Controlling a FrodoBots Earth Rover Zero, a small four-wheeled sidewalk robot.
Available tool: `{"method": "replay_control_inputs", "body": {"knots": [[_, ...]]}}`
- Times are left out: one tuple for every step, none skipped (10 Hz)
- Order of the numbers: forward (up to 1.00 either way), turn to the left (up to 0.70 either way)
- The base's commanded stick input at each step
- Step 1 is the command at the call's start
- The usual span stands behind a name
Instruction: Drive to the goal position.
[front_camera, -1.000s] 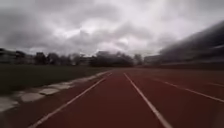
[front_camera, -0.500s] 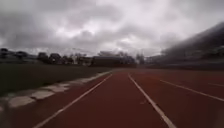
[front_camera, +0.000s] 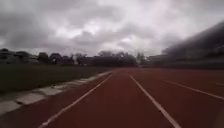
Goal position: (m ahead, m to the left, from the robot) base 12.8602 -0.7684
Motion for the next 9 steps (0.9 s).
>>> {"method": "replay_control_inputs", "body": {"knots": [[0.0,-0.7],[0.0,-0.7],[0.0,-0.7],[0.0,-0.7],[0.0,-0.32],[0.0,0.0],[0.0,0.0],[0.0,0.0],[0.0,0.0]]}}
